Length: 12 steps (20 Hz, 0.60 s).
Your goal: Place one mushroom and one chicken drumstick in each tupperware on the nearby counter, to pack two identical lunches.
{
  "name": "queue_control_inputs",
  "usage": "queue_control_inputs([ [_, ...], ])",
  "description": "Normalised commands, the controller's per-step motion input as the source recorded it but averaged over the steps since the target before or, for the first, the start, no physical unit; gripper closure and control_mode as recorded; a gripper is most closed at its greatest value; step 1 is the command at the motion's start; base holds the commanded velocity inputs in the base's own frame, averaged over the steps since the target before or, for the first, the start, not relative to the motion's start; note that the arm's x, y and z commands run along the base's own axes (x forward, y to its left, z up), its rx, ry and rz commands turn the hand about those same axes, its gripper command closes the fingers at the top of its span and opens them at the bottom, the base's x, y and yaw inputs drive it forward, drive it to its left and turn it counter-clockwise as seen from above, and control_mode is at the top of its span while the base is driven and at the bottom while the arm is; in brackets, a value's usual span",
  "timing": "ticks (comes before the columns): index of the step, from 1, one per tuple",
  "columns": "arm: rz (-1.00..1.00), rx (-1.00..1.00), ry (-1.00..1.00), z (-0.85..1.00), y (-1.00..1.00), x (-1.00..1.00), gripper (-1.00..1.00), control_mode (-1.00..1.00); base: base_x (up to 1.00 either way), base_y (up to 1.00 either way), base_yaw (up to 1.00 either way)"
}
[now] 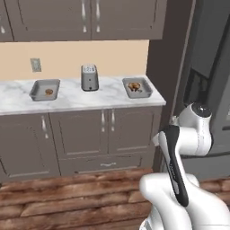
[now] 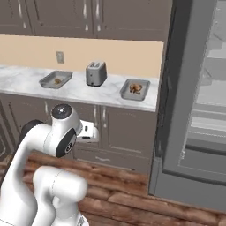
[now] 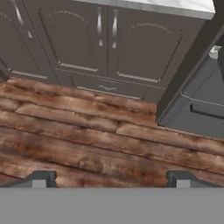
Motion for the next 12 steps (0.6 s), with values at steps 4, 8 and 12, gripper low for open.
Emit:
queue_control_inputs([
  [4,0.00,0.00,0.00,0.00,0.00,0.00,-1.00,1.00,0.00,-1.00,-0.02],
  [8,0.00,0.00,0.00,0.00,0.00,0.00,-1.00,1.00,0.00,-1.00,-0.02],
  [12,0.00,0.00,0.00,0.00,0.00,0.00,-1.00,1.00,0.02,-0.98,-0.03],
])
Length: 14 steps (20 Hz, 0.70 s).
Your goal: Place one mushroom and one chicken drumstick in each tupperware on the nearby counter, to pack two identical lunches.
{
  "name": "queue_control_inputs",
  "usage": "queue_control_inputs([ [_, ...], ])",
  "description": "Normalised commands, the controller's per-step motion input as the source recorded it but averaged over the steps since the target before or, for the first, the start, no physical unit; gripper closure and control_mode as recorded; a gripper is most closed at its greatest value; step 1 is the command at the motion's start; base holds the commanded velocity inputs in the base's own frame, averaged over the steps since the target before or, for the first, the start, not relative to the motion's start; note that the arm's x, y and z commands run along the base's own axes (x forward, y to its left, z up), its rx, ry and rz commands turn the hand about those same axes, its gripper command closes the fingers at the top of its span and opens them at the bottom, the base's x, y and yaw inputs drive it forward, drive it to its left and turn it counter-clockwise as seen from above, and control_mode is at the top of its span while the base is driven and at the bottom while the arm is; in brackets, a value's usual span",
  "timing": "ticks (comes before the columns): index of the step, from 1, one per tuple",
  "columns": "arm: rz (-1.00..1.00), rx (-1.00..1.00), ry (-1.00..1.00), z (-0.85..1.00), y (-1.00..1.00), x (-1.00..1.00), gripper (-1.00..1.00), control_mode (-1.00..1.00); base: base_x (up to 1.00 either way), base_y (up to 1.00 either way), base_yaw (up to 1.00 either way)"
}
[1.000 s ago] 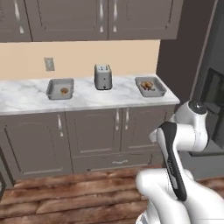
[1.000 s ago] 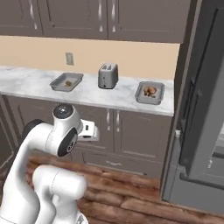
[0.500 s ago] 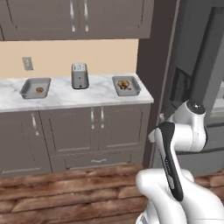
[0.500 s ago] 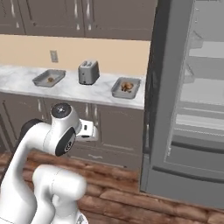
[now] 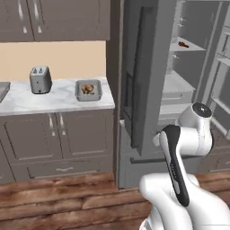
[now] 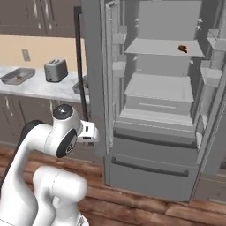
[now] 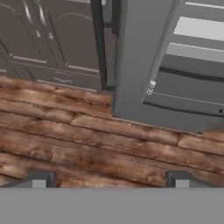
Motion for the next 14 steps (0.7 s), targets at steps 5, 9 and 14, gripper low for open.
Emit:
queue_control_inputs([
  [5,0.00,0.00,0.00,0.00,0.00,0.00,-1.00,1.00,0.19,-0.87,-0.06],
  [9,0.00,0.00,0.00,0.00,0.00,0.00,-1.00,1.00,0.32,-0.72,-0.05],
  [14,0.00,0.00,0.00,0.00,0.00,0.00,-1.00,1.00,0.42,-0.31,-0.02],
])
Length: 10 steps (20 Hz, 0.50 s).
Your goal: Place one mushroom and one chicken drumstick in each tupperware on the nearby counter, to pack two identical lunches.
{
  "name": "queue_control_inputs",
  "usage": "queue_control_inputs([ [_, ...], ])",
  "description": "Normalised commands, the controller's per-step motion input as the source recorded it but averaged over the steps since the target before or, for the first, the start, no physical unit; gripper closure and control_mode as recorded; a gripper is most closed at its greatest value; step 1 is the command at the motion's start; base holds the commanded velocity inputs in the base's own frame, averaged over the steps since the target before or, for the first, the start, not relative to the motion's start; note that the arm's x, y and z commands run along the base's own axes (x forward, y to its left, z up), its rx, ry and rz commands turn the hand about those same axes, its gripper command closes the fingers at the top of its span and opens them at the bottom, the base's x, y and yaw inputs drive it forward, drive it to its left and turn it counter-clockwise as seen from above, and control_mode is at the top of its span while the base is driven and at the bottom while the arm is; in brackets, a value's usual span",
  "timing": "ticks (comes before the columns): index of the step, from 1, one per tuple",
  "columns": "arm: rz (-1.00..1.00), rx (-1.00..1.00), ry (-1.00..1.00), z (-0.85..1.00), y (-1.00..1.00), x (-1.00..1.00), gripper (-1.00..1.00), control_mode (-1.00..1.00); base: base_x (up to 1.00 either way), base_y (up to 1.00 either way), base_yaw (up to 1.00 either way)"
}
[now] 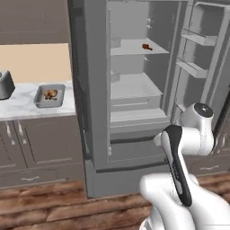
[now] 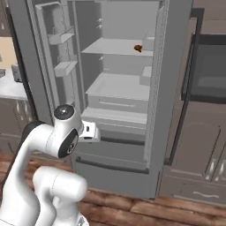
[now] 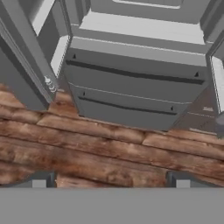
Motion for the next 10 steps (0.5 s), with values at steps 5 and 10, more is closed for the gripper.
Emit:
queue_control_inputs([
  [5,0.00,0.00,0.00,0.00,0.00,0.00,-1.00,1.00,0.80,-0.03,0.00],
  [10,0.00,0.00,0.00,0.00,0.00,0.00,-1.00,1.00,0.93,-0.40,0.00],
])
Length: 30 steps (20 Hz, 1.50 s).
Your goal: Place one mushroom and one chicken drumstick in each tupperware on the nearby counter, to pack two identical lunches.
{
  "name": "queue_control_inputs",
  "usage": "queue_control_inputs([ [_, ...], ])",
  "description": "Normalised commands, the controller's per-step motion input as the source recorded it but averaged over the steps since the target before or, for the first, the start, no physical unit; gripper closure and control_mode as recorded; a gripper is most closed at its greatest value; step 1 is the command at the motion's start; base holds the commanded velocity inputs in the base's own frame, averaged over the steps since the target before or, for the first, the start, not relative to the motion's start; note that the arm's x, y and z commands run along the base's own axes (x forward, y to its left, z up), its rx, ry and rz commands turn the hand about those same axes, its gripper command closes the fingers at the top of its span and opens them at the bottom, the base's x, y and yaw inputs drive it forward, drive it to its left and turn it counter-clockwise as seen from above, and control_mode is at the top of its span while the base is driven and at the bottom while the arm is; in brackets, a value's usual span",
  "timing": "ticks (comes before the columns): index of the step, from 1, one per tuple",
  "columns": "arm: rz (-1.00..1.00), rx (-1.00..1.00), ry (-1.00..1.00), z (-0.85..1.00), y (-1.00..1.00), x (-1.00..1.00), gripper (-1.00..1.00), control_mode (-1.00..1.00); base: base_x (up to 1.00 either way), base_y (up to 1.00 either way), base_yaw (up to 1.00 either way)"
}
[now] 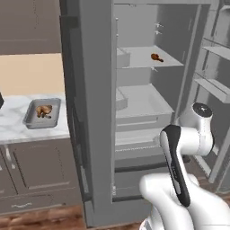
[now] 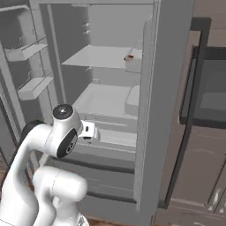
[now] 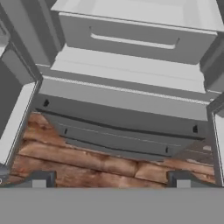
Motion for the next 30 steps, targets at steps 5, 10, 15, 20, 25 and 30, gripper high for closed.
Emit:
queue_control_inputs([
  [5,0.00,0.00,0.00,0.00,0.00,0.00,-1.00,1.00,0.93,-0.37,0.00],
  [10,0.00,0.00,0.00,0.00,0.00,0.00,-1.00,1.00,0.91,-0.27,0.00],
  [15,0.00,0.00,-0.02,0.00,-0.09,0.14,-1.00,-1.00,0.45,-0.12,0.00],
  [20,-0.01,0.00,-0.03,0.35,-0.34,0.15,-1.00,-1.00,0.00,0.00,0.00],
  [25,-0.03,0.01,-0.08,0.65,-0.24,0.02,-1.00,-1.00,0.00,0.00,0.00],
  [30,-0.08,0.01,-0.05,0.88,-0.03,0.00,-1.00,-1.00,0.00,0.00,0.00],
])
